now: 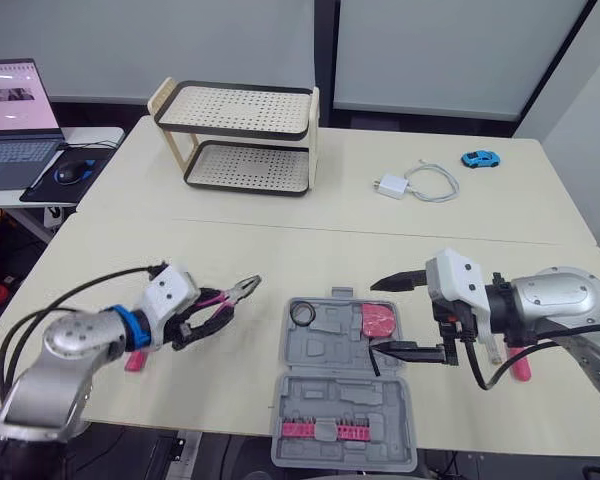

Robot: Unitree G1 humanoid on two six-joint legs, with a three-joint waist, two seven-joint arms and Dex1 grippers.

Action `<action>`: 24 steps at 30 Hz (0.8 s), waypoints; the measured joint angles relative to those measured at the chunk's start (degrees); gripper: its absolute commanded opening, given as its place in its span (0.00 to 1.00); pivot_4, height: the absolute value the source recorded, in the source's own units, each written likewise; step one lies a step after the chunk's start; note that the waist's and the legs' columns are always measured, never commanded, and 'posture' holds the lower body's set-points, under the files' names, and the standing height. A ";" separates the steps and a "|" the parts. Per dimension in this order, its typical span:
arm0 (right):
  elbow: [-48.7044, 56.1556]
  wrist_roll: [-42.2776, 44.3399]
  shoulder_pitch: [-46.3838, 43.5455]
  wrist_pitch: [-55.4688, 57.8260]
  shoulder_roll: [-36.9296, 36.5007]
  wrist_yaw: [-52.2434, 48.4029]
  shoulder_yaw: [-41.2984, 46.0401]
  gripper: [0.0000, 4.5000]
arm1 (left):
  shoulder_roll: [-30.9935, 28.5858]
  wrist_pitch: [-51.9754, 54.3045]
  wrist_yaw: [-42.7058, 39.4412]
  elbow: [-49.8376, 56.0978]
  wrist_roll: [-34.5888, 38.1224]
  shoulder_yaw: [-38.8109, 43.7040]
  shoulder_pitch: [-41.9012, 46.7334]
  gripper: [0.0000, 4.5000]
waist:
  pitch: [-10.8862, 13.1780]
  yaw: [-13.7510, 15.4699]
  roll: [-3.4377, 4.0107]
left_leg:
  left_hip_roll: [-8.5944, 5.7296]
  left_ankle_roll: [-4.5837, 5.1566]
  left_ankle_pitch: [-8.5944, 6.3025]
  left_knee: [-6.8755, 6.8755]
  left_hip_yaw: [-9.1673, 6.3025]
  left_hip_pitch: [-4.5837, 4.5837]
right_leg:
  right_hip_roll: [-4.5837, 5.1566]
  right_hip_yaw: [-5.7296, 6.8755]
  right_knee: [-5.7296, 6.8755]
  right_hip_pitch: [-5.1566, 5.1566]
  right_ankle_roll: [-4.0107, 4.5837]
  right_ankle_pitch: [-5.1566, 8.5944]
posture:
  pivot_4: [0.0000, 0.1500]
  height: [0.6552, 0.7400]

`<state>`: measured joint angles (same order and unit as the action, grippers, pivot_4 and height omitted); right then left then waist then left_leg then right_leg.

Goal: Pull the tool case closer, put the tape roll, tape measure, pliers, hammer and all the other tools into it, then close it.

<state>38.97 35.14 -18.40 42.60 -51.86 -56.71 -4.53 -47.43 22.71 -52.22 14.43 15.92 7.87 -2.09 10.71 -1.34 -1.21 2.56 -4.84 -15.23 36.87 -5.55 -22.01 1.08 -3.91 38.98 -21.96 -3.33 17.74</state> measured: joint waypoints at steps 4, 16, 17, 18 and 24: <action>1.44 0.37 2.39 0.80 -0.18 1.97 2.57 1.00 | -1.35 -3.33 -7.63 -1.51 -0.04 -5.18 7.91 0.56 | 0.00 -0.23 0.00 | 0.00 0.01 0.00 -0.01 0.01 0.00 | -0.02 0.00 0.02 -0.02 0.00 0.00 | 1.00 0.94; 11.84 2.60 20.04 5.01 -3.99 7.73 14.73 1.00 | 2.76 -8.76 -24.57 -11.90 -7.04 -26.82 30.43 0.56 | 0.01 -0.79 0.04 | 0.05 0.05 0.02 0.10 -0.11 0.05 | -0.18 0.01 0.18 0.05 0.02 -0.01 | 1.00 0.94; 12.44 2.32 20.12 5.29 -3.99 8.69 14.49 1.00 | 3.18 -9.64 -24.77 -12.71 -7.88 -27.73 30.98 0.56 | 0.01 -0.80 0.04 | 0.05 0.06 0.03 0.11 -0.12 0.07 | -0.20 -0.01 0.18 0.05 0.02 -0.01 | 1.00 0.94; 12.94 1.52 19.88 5.57 -4.00 10.14 13.43 1.00 | 4.14 -10.08 -24.82 -13.48 -8.67 -28.41 31.60 0.56 | 0.01 -0.73 0.04 | 0.05 0.06 0.03 0.12 -0.12 0.07 | -0.21 -0.01 0.18 0.07 0.02 -0.01 | 1.00 0.94; 13.48 -3.79 13.96 8.45 -1.71 17.68 1.52 1.00 | 9.52 -10.93 -24.96 -16.74 -11.24 -32.28 34.37 0.56 | 0.01 -0.64 0.03 | 0.04 0.06 0.03 0.15 -0.15 0.06 | -0.21 -0.01 0.09 0.12 0.01 -0.01 | 1.00 0.94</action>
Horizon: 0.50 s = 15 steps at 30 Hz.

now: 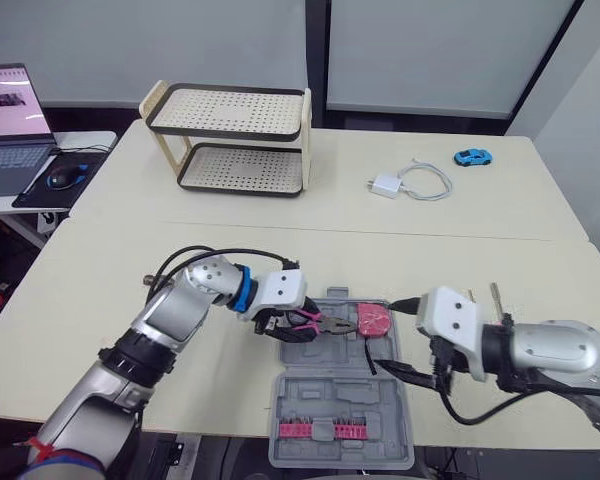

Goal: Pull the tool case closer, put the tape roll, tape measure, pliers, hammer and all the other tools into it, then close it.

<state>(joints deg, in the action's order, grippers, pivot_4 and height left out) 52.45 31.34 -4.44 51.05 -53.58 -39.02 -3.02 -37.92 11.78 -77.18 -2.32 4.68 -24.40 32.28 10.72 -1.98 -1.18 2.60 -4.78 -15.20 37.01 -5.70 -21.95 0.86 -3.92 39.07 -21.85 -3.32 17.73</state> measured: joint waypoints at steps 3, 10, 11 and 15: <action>-1.54 -2.97 -6.34 1.87 1.84 2.39 -6.25 1.00 | 2.06 0.16 0.08 -1.03 -0.99 -0.78 1.85 0.56 | 0.00 0.05 0.01 | 0.00 0.00 0.00 -0.01 -0.02 -0.01 | 0.00 0.01 -0.02 -0.02 0.00 0.00 | 1.00 0.94; -5.73 -7.91 -14.24 4.86 4.92 4.11 -17.27 1.00 | 3.60 2.99 0.18 1.19 -1.31 -1.79 2.27 0.56 | 0.01 0.12 0.02 | -0.01 0.01 -0.01 -0.05 -0.05 -0.17 | 0.02 0.04 -0.01 -0.18 0.01 0.00 | 1.00 0.94; -6.15 -8.47 -14.93 4.96 5.42 4.12 -18.96 1.00 | 3.67 3.57 0.20 2.13 -1.31 -1.92 2.26 0.56 | 0.01 0.12 0.03 | -0.01 0.01 0.00 -0.05 -0.05 -0.18 | 0.02 0.05 0.00 -0.19 0.01 0.00 | 1.00 0.94; -8.30 -11.54 -16.80 4.93 6.91 4.13 -23.37 1.00 | 3.84 5.80 0.27 4.46 -1.29 -2.32 2.25 0.56 | 0.01 0.11 0.02 | -0.01 0.00 0.00 -0.01 -0.05 -0.19 | 0.03 0.04 0.01 -0.19 0.01 0.00 | 1.00 0.94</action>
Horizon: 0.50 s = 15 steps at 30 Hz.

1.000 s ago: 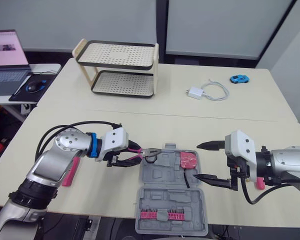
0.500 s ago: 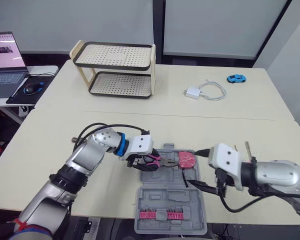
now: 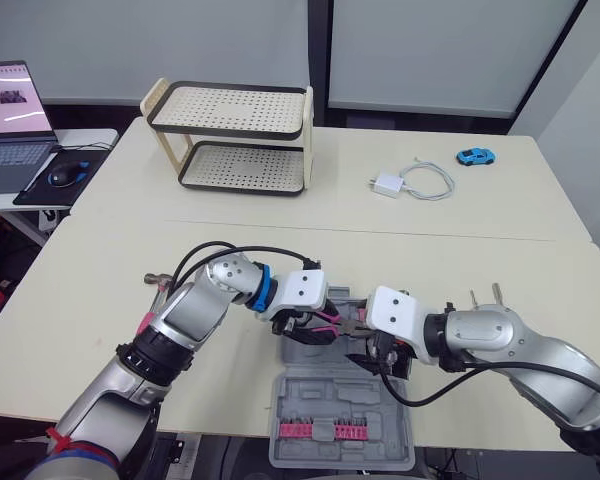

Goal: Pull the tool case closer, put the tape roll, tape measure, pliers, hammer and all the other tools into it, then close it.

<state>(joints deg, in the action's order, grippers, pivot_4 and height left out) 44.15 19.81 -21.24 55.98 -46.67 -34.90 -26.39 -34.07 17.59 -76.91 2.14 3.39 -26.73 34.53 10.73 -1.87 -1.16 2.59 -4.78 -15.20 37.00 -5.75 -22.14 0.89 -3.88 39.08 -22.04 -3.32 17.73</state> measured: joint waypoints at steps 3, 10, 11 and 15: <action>-2.11 -2.31 -0.88 -0.28 1.05 0.05 -1.86 1.00 | 0.11 1.49 0.04 0.90 0.04 -0.01 0.02 0.56 | 0.00 0.01 0.00 | 0.00 0.00 0.00 0.00 -0.02 0.01 | 0.00 0.02 0.04 0.00 0.00 0.00 | 1.00 0.94; -4.53 -5.19 -1.30 -1.69 2.49 -0.39 -2.96 0.79 | 0.45 3.89 0.11 2.18 0.08 -0.01 0.58 0.56 | 0.00 0.01 0.00 | 0.00 0.00 0.00 0.00 -0.04 0.01 | 0.00 0.03 0.04 0.00 0.00 0.00 | 1.00 0.94; -4.77 -5.31 -1.31 -1.86 2.84 -0.63 -3.11 0.71 | 0.50 4.31 0.14 2.28 0.10 -0.01 0.66 0.56 | 0.00 0.00 0.00 | 0.00 0.00 0.00 0.00 -0.04 0.01 | 0.00 0.04 0.04 0.00 0.00 0.00 | 1.00 0.94; -5.85 -6.00 -1.31 -2.36 3.86 -1.26 -3.73 0.50 | 0.54 4.69 0.19 2.80 0.14 -0.01 0.72 0.56 | 0.00 0.00 0.00 | 0.00 0.00 0.00 0.01 -0.04 0.01 | 0.00 0.03 0.05 0.00 0.01 0.00 | 1.00 0.94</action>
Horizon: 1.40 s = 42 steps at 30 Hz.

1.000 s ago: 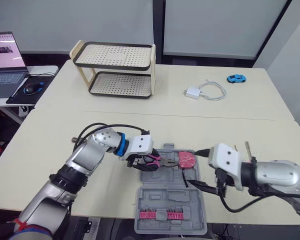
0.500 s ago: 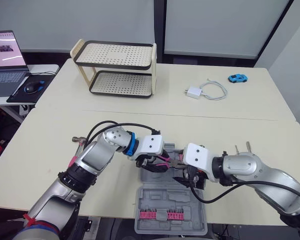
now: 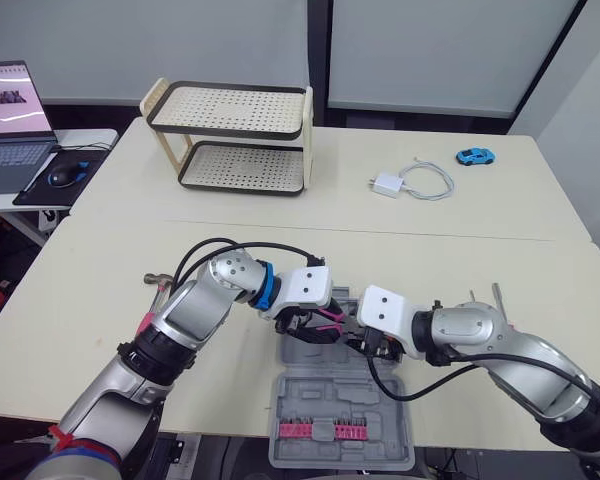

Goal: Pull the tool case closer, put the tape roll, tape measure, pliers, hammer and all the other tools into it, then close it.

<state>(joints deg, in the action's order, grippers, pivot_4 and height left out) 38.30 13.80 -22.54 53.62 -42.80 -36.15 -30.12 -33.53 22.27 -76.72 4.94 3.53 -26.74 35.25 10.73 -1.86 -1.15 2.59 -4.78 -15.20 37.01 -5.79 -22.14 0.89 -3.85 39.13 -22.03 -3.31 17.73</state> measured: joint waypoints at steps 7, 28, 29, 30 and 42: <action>-0.16 -1.35 -0.24 -0.56 0.46 -1.65 -0.05 0.29 | 0.06 -0.65 -0.31 -0.01 -0.10 -0.18 0.42 0.56 | 0.00 0.00 0.00 | 0.00 0.00 0.00 0.01 -0.01 0.00 | 0.00 0.01 0.01 0.00 0.00 0.00 | 1.00 0.94; -0.28 -1.32 -1.79 -2.15 -5.86 -9.63 3.98 0.28 | -10.24 -3.24 -4.69 -1.59 7.26 9.76 -3.87 1.00 | 0.02 -0.62 0.04 | 0.02 0.01 0.00 -0.03 -0.03 0.04 | 0.00 0.02 0.05 -0.04 0.01 0.00 | 1.00 0.94; -0.44 -1.32 -2.26 -2.25 -6.82 -10.50 4.35 0.28 | -11.47 -4.22 -5.53 -1.88 8.00 11.08 -4.98 1.00 | 0.03 -0.56 0.05 | 0.02 0.01 0.00 -0.03 -0.02 0.03 | 0.00 0.02 0.04 -0.04 0.01 0.00 | 1.00 0.94; -0.68 -1.32 -3.34 -2.51 -7.81 -11.75 4.47 0.28 | -12.60 -5.47 -6.43 -2.06 8.84 12.24 -6.38 1.00 | 0.04 -0.54 0.07 | 0.01 0.01 0.00 -0.03 0.00 0.02 | 0.01 0.01 0.04 -0.05 0.01 0.00 | 1.00 0.94; -3.56 -6.20 -12.04 -5.36 -11.81 -22.43 -2.83 0.28 | -20.30 -15.40 -9.89 -0.04 12.02 19.53 -22.91 1.00 | 0.06 -0.11 0.10 | 0.03 0.01 0.00 -0.04 0.08 -0.01 | 0.06 0.00 0.03 -0.11 0.01 0.01 | 1.00 0.94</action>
<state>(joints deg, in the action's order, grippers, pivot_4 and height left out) 34.74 7.61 -34.59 48.26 -54.61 -58.58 -32.95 -53.83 6.87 -86.61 4.90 15.56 -7.21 12.34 10.79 -1.97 -1.05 2.62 -4.77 -15.20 36.97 -5.71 -22.15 0.94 -3.85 39.15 -22.14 -3.30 17.74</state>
